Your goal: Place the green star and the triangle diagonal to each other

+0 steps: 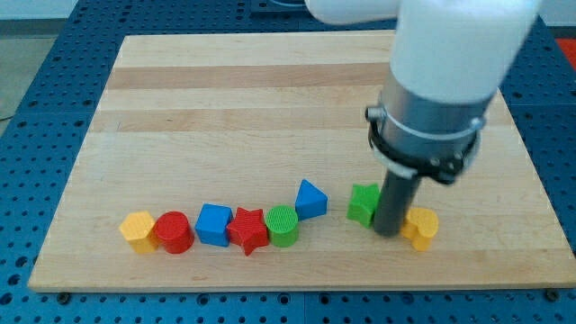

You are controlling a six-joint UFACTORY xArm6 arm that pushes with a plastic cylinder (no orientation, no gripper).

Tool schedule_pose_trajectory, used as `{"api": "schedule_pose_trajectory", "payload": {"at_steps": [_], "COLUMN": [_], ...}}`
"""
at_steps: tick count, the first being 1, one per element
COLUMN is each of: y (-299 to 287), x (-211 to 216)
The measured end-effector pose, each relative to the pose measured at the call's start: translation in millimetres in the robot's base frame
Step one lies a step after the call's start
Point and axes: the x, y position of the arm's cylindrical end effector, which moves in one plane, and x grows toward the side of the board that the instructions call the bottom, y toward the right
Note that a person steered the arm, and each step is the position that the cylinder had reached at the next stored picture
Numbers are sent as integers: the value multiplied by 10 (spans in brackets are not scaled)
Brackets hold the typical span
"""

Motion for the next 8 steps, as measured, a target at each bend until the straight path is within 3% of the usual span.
{"api": "schedule_pose_trajectory", "payload": {"at_steps": [1,6,8], "y": [-166,-404,-1388], "x": [-446,-420,-821]}}
